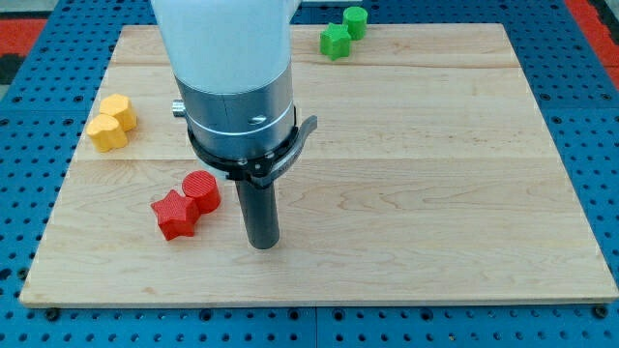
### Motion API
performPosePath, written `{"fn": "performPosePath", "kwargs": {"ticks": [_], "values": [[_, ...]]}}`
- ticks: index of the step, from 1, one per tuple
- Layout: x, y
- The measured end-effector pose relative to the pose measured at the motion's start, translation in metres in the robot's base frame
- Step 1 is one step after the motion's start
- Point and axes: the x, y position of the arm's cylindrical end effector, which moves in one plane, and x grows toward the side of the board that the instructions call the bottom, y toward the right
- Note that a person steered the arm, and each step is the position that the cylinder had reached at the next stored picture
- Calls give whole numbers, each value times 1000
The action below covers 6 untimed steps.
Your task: Move the red star to the left of the red circle
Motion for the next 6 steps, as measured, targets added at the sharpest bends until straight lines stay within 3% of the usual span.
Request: {"fn": "performPosePath", "kwargs": {"ticks": [2, 3, 4, 5, 6], "values": [[1, 16], [28, -51], [18, -95], [-28, -98], [-39, -126]]}}
